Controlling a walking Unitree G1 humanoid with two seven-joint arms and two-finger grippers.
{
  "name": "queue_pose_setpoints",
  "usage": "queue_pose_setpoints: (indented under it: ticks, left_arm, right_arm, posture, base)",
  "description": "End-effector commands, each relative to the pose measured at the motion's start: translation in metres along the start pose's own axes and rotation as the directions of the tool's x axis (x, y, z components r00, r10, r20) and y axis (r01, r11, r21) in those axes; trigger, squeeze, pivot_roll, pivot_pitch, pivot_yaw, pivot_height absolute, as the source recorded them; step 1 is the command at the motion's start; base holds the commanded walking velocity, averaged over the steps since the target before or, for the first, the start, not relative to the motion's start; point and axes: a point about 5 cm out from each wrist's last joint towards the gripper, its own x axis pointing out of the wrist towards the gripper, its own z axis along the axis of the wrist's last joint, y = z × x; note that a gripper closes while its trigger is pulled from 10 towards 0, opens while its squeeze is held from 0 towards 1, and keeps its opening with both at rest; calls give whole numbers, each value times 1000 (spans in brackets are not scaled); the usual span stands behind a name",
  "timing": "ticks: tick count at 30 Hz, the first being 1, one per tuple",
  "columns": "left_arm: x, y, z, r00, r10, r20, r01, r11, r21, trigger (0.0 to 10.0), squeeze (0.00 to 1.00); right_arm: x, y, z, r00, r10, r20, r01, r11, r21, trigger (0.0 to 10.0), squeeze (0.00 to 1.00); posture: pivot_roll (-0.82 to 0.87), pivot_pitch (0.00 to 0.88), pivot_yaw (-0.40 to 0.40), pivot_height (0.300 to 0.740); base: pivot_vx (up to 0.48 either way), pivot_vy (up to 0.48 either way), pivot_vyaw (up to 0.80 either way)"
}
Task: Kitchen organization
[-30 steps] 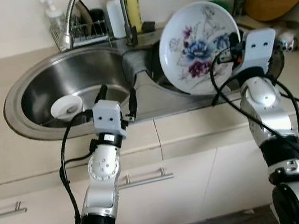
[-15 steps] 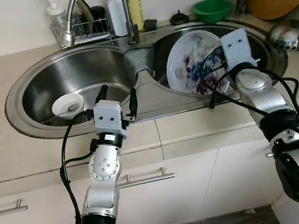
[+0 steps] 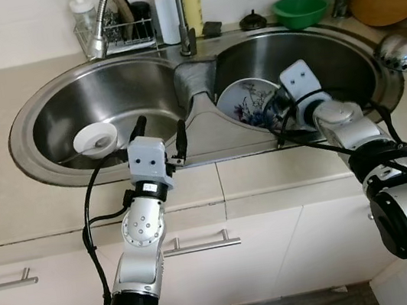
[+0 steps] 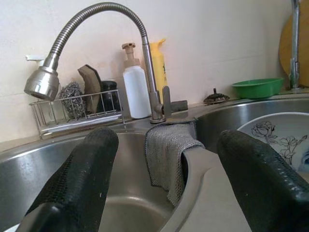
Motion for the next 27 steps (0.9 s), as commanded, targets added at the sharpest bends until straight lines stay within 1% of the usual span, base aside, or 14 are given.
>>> queue_pose_setpoints:
  ticks: [1,3,5,8,9,11,12,13,14,15,19,22,26,27]
  left_arm:
    - [-1,1,0,1000,4,-7,-4,1000,10,10000,0]
    - [-1,0,-1,1000,3,-8,-3,1000,10,10000,0]
    - [-1,0,-1,1000,1,-9,-1,1000,9,10000,0]
    - [-1,-1,-1,1000,0,-10,0,1000,8,10000,0]
    - [-2,-1,-1,1000,-1,-10,1,1000,8,10000,0]
    - [-2,-1,-1,1000,-1,-10,1,1000,8,10000,0]
    - [-2,-2,-1,1000,-2,-11,2,1000,8,10000,0]
    - [-2,-2,-2,1000,-3,-11,3,1000,7,10000,0]
    - [-2,-2,-2,1000,-3,-11,4,1000,8,10000,0]
    - [-2,-2,-2,1000,-4,-12,4,1000,8,10000,0]
    - [-2,-1,-2,1000,-4,-12,5,1000,8,10000,0]
    - [-2,-1,-2,1000,-5,-12,5,1000,9,10000,0]
    - [-3,0,-1,1000,1,-9,-1,1000,2,10000,0]
    - [-3,1,-1,1000,3,-10,-3,1000,0,10000,0]
  right_arm:
    - [1,6,-5,999,29,-26,-28,999,42,10000,1000]
    - [2,8,-7,999,37,-28,-36,998,49,10000,1000]
    - [1,7,-7,1000,18,-15,-17,997,71,10000,1000]
    - [1,3,-5,1000,-12,4,12,995,102,10000,1000]
    - [0,-2,-1,998,-49,39,43,988,147,10000,1000]
    - [0,-4,0,997,-60,51,51,985,163,10000,1000]
    - [-2,-11,9,988,-109,111,79,966,245,10000,1000]
    - [-3,-14,12,983,-128,134,87,958,274,10000,1000]
    - [-5,-21,21,965,-170,198,95,935,341,10000,1000]
    - [-8,-26,27,950,-197,242,95,921,378,10000,1000]
    - [-10,-30,32,932,-223,284,92,907,411,10000,1000]
    - [-13,-32,35,909,-265,323,96,885,455,10000,1000]
    - [-21,-30,36,850,-348,396,133,868,479,10000,1000]
    - [-24,-25,35,833,-373,410,153,866,477,10000,1000]
  posture:
    - [-47,0,-9,740]
    - [-48,0,-8,740]
    - [-50,0,-7,740]
    - [-50,0,-7,740]
    - [-51,0,-6,740]
    - [-51,0,-6,740]
    - [-53,0,-6,740]
    - [-53,0,-6,740]
    - [-53,0,-6,740]
    - [-53,0,-6,740]
    - [-53,0,-3,740]
    - [-52,0,-4,740]
    - [-51,0,-5,740]
    - [-54,0,-3,740]
  base:
    - [0,0,0]
    - [0,0,0]
    - [0,0,0]
    - [0,0,0]
    - [0,0,0]
    - [0,0,0]
    - [0,0,0]
    - [0,0,0]
    - [0,0,0]
    - [0,0,0]
    - [0,0,0]
    - [0,0,0]
    - [0,0,0]
    - [0,0,0]
